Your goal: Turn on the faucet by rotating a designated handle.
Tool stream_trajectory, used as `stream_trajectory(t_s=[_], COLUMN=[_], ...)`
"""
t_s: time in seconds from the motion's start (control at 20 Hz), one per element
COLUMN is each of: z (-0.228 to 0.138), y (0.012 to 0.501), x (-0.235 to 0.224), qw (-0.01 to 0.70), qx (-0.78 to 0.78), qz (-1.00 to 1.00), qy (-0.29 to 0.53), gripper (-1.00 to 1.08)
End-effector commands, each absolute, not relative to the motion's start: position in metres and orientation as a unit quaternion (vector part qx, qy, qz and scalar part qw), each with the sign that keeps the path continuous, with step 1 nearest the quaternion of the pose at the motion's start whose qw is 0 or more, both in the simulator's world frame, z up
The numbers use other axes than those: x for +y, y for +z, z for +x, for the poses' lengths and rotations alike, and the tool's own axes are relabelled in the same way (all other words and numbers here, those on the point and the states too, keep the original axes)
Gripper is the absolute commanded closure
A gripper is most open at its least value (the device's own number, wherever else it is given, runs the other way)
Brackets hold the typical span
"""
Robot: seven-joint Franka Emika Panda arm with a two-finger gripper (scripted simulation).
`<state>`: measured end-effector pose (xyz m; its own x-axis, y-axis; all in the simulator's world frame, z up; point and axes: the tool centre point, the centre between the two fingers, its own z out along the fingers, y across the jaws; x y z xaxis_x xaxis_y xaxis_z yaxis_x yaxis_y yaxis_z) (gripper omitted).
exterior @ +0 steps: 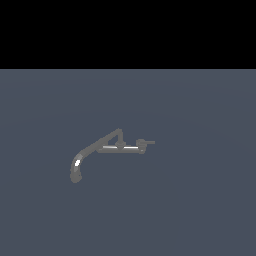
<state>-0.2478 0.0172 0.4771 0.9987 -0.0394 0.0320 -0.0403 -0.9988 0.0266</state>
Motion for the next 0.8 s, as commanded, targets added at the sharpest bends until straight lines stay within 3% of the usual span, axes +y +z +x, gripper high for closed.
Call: stream_trajectory(t_s=[0.0,0.75], z=[-0.243,-0.182], y=[0.468,0.378], x=[0.020,0.037], qw=[0.013,0.010], qx=[-0.036,-0.210], qz=[0.999,0.978], qy=[0.015,0.012], gripper=[1.08,1.08])
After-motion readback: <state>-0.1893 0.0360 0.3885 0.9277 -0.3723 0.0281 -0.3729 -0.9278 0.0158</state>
